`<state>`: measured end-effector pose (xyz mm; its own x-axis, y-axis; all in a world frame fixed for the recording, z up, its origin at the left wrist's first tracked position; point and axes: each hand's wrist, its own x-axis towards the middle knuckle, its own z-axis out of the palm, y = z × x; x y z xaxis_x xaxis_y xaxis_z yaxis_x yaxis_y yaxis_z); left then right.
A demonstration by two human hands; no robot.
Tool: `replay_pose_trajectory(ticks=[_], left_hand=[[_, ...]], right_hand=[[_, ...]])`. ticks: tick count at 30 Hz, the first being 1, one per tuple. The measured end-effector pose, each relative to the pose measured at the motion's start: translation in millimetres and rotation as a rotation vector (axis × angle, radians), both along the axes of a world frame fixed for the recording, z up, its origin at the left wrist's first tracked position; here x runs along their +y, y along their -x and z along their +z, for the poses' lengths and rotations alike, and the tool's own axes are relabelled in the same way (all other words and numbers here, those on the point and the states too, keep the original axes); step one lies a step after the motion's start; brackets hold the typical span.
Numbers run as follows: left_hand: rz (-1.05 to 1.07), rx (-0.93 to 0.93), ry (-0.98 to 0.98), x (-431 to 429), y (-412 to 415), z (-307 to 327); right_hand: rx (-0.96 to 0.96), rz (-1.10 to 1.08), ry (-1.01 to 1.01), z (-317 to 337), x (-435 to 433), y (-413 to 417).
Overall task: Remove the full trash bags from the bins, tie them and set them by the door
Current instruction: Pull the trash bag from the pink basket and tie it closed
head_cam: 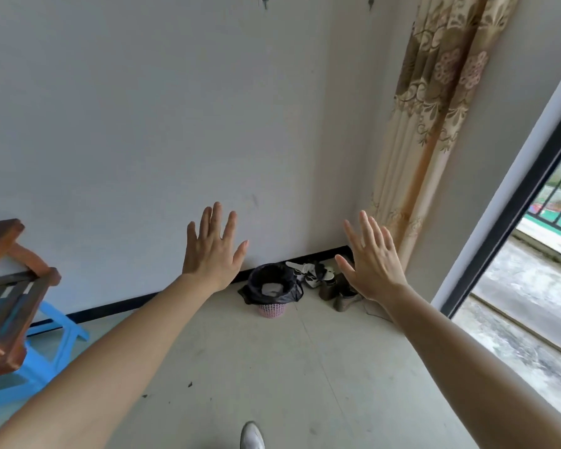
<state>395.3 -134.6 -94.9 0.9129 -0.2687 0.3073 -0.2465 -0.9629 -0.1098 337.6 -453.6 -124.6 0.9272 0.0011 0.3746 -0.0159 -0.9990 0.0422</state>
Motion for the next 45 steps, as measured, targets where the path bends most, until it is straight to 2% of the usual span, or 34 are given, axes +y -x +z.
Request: replay_pose_trajectory(ticks=[10,14,24,30,34,38,42,45], left_hand=[[0.044,0.116,0.071,-9,-260,-25],[0.062,0.203,0.085,-30,-343,-39],[0.147,0.384,0.133,-98,-508,-128],[0.284,0.582,0.193,-114,-592,-195],[0.333,0.705,0.262,-110,-625,-264],[0.438,0.812,0.414,-100,-647,-373],[0.606,0.98,0.484,-82,-648,-535],[0.703,1.031,0.472,-67,-640,-638]], right_hand=[[0.165,0.007,-0.001,-45,-13,-241],[0.217,-0.032,-0.1,-58,-26,-310],[0.385,0.017,-0.197,-133,-89,-524],[0.587,0.016,-0.244,-197,-113,-636],[0.739,-0.013,-0.309,-265,-105,-668],[0.845,-0.112,-0.404,-363,-95,-676],[0.958,-0.339,-0.566,-507,-76,-663],[1.024,-0.523,-0.711,-603,-60,-653]])
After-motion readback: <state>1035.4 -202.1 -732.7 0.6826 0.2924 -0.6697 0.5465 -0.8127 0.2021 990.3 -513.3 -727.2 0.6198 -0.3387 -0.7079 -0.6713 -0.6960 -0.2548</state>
